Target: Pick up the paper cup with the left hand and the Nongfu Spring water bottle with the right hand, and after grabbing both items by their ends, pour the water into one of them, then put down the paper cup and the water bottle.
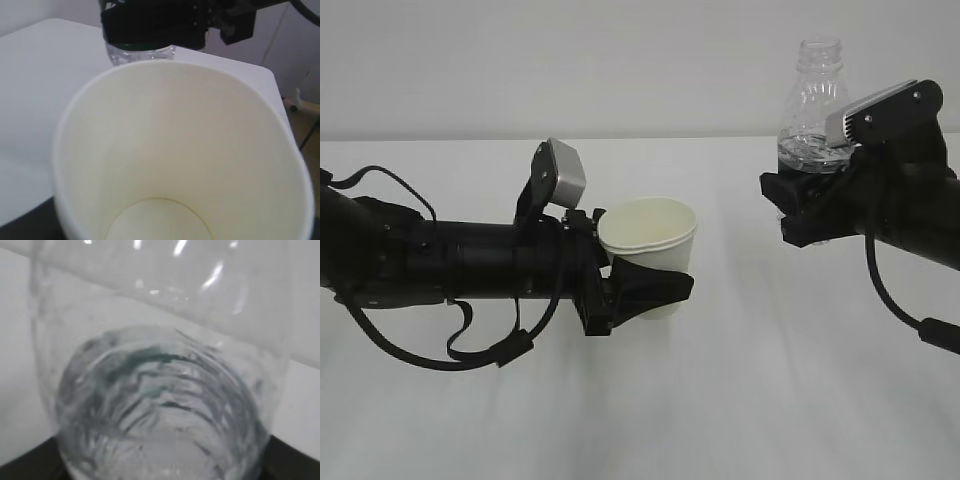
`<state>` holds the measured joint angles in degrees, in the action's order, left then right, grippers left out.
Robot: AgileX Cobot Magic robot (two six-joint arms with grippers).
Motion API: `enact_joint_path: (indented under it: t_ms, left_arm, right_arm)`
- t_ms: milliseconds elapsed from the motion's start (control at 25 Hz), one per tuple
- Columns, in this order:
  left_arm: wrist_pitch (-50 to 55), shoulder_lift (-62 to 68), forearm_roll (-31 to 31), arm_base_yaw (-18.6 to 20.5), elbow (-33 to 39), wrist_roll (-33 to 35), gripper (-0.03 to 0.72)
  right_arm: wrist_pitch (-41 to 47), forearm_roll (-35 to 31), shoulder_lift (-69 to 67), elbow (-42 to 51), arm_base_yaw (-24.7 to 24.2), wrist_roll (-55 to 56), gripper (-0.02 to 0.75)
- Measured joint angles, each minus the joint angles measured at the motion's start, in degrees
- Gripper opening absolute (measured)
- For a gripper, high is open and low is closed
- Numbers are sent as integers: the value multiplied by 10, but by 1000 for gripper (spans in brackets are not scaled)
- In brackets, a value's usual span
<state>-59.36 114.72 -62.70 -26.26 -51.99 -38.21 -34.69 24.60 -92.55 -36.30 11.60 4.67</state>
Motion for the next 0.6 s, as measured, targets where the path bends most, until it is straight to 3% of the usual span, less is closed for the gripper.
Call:
enact_joint_path:
  t_ms: [240,600]
  left_arm:
    - [0,0,0,-24,0,0,480]
    - [2,0,-1,-29,0,-1,480]
  right_arm:
    - [0,29,0,0,0,9,447]
    - [-16,92,0,0,0,11,447]
